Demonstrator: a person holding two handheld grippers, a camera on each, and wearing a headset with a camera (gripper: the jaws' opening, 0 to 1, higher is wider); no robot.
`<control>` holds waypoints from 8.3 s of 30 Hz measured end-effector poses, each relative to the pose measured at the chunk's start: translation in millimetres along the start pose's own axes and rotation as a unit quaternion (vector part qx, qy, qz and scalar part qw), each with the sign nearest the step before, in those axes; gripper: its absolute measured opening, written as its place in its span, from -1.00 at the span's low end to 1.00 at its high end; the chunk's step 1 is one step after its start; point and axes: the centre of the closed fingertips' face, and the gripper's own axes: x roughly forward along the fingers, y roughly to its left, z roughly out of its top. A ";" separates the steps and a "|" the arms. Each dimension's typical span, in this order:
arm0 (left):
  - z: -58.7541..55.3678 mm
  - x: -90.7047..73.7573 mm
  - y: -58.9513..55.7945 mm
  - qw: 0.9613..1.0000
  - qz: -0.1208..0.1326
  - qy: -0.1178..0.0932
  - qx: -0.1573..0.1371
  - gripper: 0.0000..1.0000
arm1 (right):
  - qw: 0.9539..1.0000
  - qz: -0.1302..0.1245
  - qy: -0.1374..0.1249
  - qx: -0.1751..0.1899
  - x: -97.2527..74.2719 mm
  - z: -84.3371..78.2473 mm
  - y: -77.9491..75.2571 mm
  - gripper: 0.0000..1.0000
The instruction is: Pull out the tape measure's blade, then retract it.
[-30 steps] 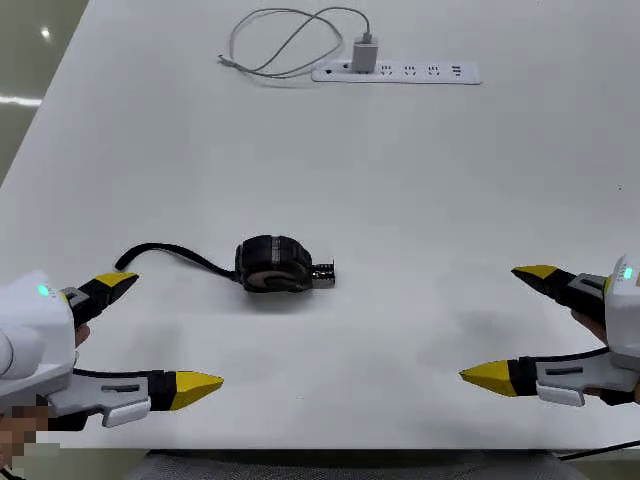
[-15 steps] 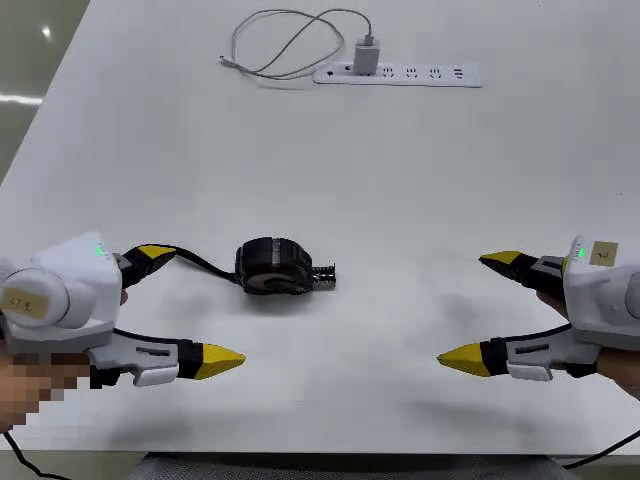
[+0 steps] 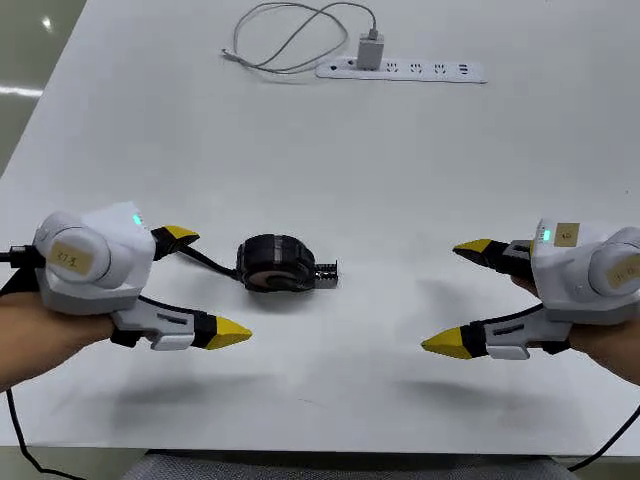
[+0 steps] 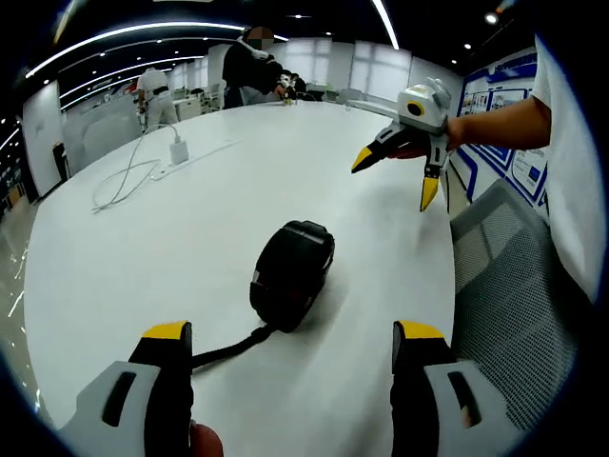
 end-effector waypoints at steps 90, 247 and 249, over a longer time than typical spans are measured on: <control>-3.4 51.1 8.3 0.983 -0.062 0.099 0.139 -0.48 | 0.994 0.085 -0.037 -0.053 110.1 44.9 -6.5 -0.34; -4.4 51.2 7.5 0.980 -0.077 0.109 0.151 -0.48 | 0.986 0.045 0.089 -0.134 -3.6 -55.5 -52.9 -0.81; -4.4 51.1 7.5 0.980 -0.077 0.109 0.151 -0.48 | 0.986 0.045 0.091 -0.134 -5.0 -56.2 -53.5 -0.81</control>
